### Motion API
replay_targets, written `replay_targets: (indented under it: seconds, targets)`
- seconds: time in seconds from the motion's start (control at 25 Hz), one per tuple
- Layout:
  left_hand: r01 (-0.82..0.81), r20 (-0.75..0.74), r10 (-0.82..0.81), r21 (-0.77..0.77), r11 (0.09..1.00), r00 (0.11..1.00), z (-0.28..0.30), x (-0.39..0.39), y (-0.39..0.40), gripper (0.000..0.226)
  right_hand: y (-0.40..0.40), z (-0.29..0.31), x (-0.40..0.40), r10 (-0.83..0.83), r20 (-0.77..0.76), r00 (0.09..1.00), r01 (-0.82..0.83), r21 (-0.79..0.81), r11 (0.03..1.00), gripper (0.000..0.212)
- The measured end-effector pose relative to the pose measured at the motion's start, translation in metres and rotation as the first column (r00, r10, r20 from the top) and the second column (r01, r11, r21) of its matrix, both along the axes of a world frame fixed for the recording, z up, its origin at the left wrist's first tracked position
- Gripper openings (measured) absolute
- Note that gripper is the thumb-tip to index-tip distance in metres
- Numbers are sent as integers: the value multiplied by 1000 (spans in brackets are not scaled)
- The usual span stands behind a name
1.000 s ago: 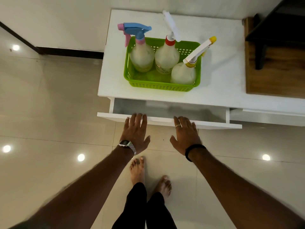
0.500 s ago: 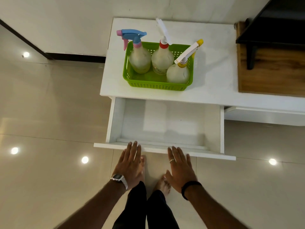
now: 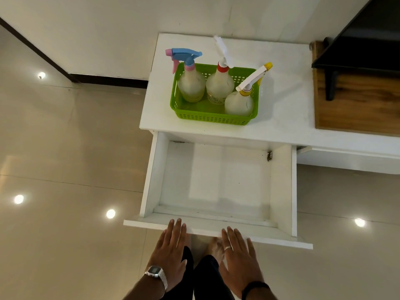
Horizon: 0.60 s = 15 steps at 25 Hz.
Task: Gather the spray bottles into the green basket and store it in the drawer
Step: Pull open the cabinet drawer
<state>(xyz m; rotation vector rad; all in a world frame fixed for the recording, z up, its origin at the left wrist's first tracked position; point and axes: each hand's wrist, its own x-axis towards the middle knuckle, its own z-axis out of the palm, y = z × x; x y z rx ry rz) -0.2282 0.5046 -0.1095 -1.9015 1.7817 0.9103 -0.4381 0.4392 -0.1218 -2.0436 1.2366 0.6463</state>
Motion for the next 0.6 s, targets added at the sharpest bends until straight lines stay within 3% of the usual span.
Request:
replay_targets:
  seconds: [0.2, 0.28, 0.36, 0.44, 0.52, 0.6]
  targets:
    - [20, -19, -18, 74, 997, 1000, 9, 3, 2, 96, 0, 10, -4, 48, -12, 999, -48, 42, 998, 78]
    - [32, -67, -19, 202, 979, 998, 11, 12, -2, 96, -9, 11, -1, 58, -16, 998, -57, 53, 997, 75]
    - [50, -111, -23, 246, 968, 994, 4, 29, -16, 82, -27, 12, 2, 119, -65, 991, -102, 220, 970, 70]
    - [3, -117, 20, 196, 981, 993, 3, 61, -50, 73, -64, 11, -1, 165, -104, 981, -126, 306, 944, 64]
    - [-105, -93, 111, 61, 993, 990, 10, 107, -108, 65, -123, 15, 1, 152, -141, 978, -119, 215, 969, 57]
    - [-338, -135, 327, -59, 939, 935, 23, 157, -171, 54, -190, 28, 9, 28, -123, 992, -19, 79, 997, 55]
